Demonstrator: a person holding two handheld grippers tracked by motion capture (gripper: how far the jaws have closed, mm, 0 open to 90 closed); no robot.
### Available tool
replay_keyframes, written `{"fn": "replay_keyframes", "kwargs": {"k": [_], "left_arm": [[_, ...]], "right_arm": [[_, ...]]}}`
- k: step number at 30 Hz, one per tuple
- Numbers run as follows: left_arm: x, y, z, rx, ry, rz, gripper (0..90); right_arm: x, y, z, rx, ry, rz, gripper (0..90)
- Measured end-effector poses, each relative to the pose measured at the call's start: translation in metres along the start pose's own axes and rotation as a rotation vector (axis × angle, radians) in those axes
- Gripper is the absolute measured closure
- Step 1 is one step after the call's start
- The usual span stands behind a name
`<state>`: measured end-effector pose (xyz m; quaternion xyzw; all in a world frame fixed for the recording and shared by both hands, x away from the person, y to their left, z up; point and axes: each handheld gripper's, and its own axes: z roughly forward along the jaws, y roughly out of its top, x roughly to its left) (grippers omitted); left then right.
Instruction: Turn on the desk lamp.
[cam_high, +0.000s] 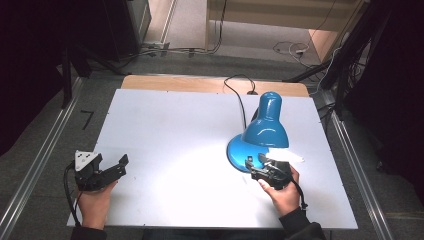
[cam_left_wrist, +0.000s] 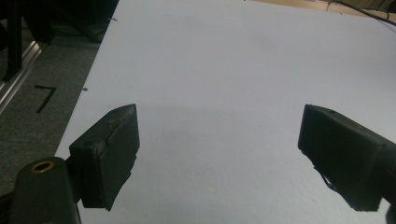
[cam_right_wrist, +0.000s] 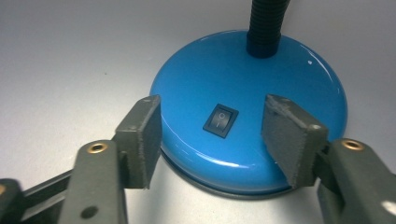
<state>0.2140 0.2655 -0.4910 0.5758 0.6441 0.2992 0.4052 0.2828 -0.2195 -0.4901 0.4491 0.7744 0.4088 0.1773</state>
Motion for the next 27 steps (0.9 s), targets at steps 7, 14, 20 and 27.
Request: {"fn": "replay_keyframes", "kwargs": {"k": [7, 14, 20, 27], "left_arm": [[-0.001, 0.000, 0.001, -0.001, -0.004, 0.000, 13.1], [-0.002, 0.001, 0.002, -0.002, -0.005, -0.001, 13.1], [-0.001, 0.001, 0.001, 0.000, -0.005, 0.001, 13.1], [-0.002, 0.001, 0.001, -0.001, -0.004, 0.001, 13.1]], "right_arm": [[-0.006, -0.005, -0.012, 0.005, 0.014, -0.002, 26.3], [-0.014, -0.006, -0.023, -0.015, 0.008, 0.017, 23.5], [-0.016, -0.006, -0.027, -0.022, 0.003, 0.017, 22.9], [-0.019, -0.008, -0.033, -0.025, -0.003, 0.022, 22.7]]}}
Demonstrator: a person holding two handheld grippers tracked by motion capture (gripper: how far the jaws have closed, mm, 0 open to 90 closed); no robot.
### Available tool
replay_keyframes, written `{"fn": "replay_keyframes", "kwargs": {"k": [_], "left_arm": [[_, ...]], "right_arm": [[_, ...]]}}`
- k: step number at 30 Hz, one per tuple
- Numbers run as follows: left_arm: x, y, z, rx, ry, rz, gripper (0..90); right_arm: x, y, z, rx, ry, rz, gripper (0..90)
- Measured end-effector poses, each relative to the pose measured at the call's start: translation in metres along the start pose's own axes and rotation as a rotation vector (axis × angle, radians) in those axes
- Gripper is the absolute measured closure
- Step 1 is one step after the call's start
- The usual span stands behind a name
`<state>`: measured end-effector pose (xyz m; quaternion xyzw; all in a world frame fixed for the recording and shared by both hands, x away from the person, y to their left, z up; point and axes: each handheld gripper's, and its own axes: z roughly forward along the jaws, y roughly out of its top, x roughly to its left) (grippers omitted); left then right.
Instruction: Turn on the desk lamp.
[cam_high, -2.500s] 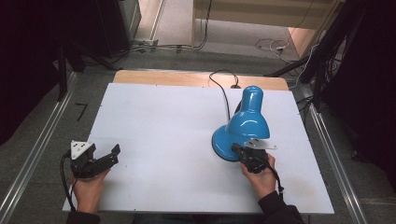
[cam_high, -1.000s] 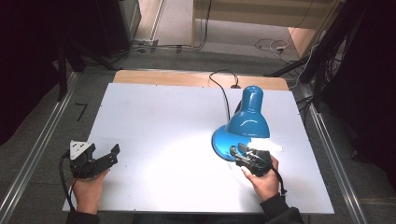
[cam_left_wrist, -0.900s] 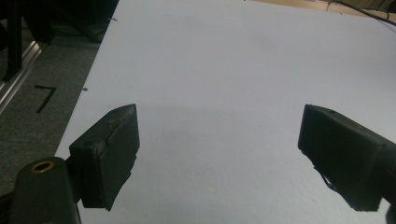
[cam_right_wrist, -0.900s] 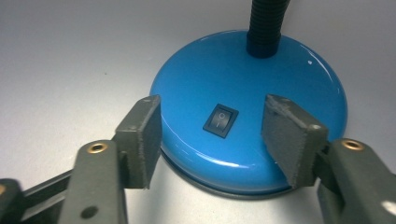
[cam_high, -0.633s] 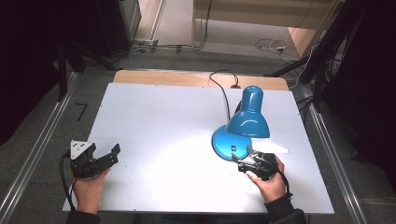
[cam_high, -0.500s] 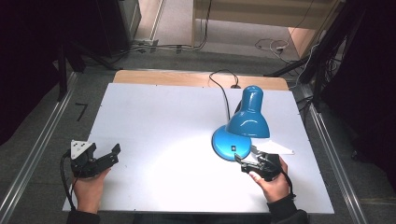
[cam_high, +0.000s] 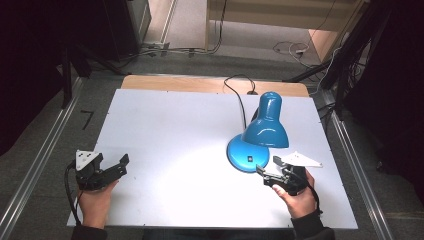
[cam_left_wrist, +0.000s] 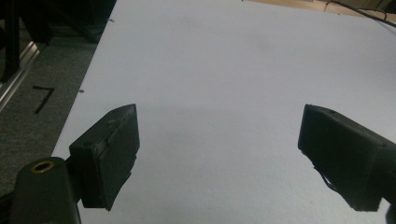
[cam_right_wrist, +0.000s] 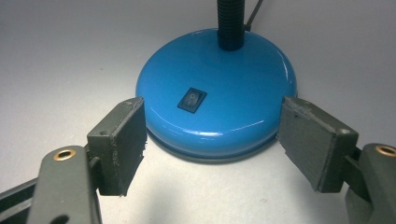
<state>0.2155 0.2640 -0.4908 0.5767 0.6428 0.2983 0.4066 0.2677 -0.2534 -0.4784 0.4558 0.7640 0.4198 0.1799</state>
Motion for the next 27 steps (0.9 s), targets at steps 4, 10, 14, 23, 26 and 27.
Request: {"fn": "replay_keyframes", "kwargs": {"k": [4, 10, 14, 23, 26, 27], "left_arm": [[0.000, 0.000, 0.000, 0.000, 0.000, 0.000, 13.1], [0.000, 0.000, 0.000, 0.000, 0.000, 0.001, 13.1], [0.000, 0.000, 0.000, 0.000, 0.000, 0.000, 13.1], [0.000, 0.000, 0.000, 0.002, 0.001, 0.000, 13.1], [0.000, 0.000, 0.000, 0.002, 0.000, 0.002, 13.1], [0.000, 0.000, 0.000, 0.003, 0.000, 0.003, 13.1]], "right_arm": [[-0.002, -0.001, -0.001, 0.004, -0.005, 0.000, 22.7], [-0.003, -0.002, -0.005, 0.004, -0.004, 0.000, 22.4], [-0.005, -0.004, -0.007, 0.005, -0.006, -0.001, 22.2], [-0.012, -0.007, -0.013, 0.012, -0.025, 0.004, 20.5], [-0.015, -0.008, -0.016, 0.012, -0.031, 0.008, 20.2], [-0.017, -0.009, -0.017, 0.015, -0.035, 0.011, 20.1]]}}
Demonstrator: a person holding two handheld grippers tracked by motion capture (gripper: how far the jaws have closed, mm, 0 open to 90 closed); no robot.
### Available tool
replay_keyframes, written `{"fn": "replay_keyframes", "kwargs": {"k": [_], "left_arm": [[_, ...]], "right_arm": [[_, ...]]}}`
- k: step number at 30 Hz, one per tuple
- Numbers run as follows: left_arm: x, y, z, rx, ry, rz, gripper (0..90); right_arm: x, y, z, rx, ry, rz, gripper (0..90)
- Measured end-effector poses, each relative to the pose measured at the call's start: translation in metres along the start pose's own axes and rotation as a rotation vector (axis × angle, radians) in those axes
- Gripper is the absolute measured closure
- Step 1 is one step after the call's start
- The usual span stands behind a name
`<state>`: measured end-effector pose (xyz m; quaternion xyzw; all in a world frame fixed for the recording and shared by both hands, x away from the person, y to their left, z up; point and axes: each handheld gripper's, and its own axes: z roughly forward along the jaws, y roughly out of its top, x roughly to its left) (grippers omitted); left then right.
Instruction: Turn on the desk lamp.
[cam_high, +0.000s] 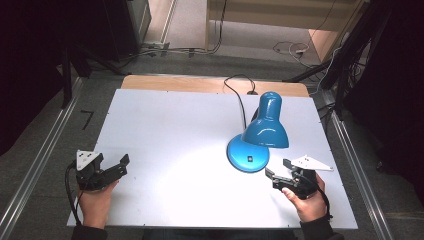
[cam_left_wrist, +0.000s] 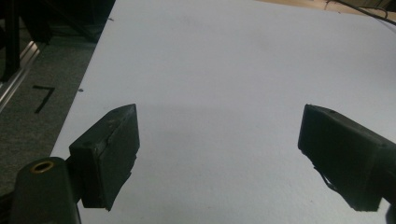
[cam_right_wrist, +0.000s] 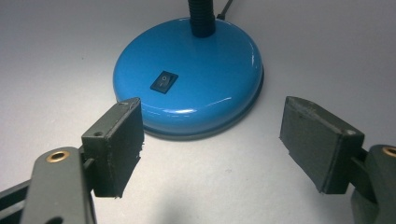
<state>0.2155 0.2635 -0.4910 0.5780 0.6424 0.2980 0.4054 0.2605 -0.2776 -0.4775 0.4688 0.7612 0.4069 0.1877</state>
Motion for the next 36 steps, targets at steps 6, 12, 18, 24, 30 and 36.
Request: {"fn": "replay_keyframes", "kwargs": {"k": [6, 12, 18, 24, 30, 36], "left_arm": [[0.000, 0.000, 0.000, 0.000, 0.001, -0.002, 13.1], [0.000, 0.000, 0.000, 0.000, 0.001, -0.001, 13.1], [0.000, 0.000, 0.000, 0.001, 0.002, -0.001, 13.1], [0.000, 0.000, 0.000, 0.002, 0.002, -0.001, 13.1], [0.000, 0.000, 0.000, 0.001, 0.002, -0.002, 13.1], [0.000, 0.000, 0.000, 0.001, 0.004, -0.001, 13.1]], "right_arm": [[-0.009, -0.003, -0.006, -0.006, -0.018, 0.014, 19.9], [-0.017, -0.006, -0.012, -0.002, -0.034, 0.028, 19.9], [-0.023, -0.010, -0.017, 0.002, -0.049, 0.032, 19.6], [-0.032, -0.014, -0.023, 0.001, -0.072, 0.044, 19.2], [-0.043, -0.018, -0.029, 0.000, -0.102, 0.063, 19.0], [-0.059, -0.025, -0.030, 0.026, -0.154, 0.081, 18.3]]}}
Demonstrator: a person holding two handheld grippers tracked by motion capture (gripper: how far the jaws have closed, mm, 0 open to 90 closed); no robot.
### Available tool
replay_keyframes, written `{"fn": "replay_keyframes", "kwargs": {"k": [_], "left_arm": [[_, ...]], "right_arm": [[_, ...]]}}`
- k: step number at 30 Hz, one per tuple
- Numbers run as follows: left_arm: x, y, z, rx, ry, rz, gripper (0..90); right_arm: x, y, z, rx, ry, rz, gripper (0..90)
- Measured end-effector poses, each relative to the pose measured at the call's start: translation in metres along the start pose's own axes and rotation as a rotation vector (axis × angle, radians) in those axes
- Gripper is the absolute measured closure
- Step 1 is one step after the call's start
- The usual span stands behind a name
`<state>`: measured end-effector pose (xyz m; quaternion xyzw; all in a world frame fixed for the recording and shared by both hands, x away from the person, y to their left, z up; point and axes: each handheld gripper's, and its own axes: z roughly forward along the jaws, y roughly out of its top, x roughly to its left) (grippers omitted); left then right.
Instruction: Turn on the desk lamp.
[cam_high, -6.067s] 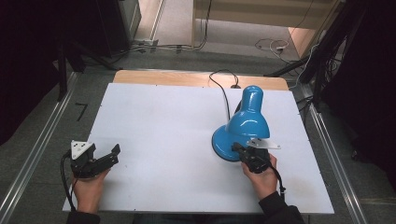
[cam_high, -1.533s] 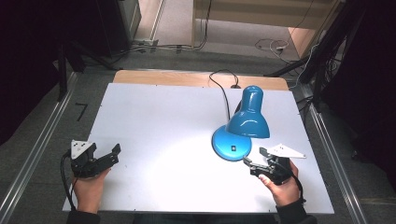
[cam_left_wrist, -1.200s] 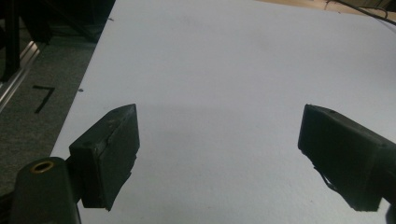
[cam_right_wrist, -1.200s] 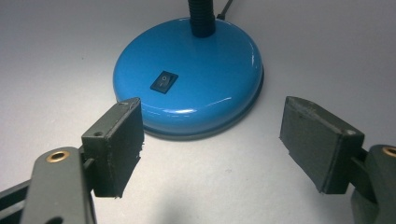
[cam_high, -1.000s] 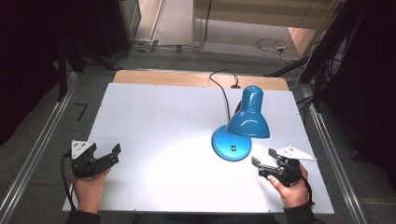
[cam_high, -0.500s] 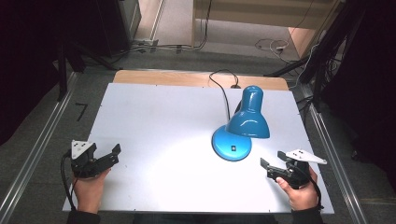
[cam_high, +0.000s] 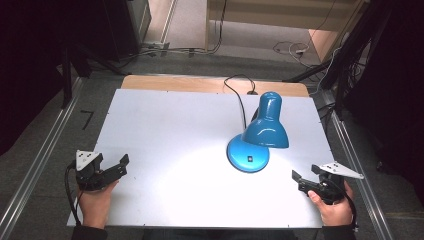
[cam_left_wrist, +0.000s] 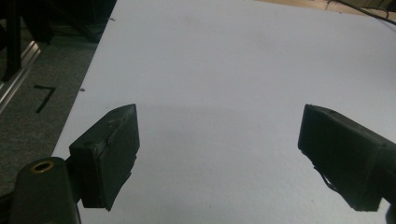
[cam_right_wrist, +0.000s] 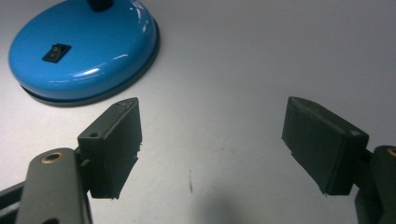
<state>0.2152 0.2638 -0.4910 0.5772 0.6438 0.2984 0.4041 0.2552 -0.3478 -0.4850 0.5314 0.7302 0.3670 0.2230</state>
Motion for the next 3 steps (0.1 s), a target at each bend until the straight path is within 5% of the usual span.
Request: {"fn": "replay_keyframes", "kwargs": {"k": [3], "left_arm": [[-0.0008, 0.0002, 0.0006, 0.000, 0.000, 0.005, 13.1]], "right_arm": [[-0.0099, -0.0022, 0.0085, 0.030, -0.031, 0.023, 16.6]]}}
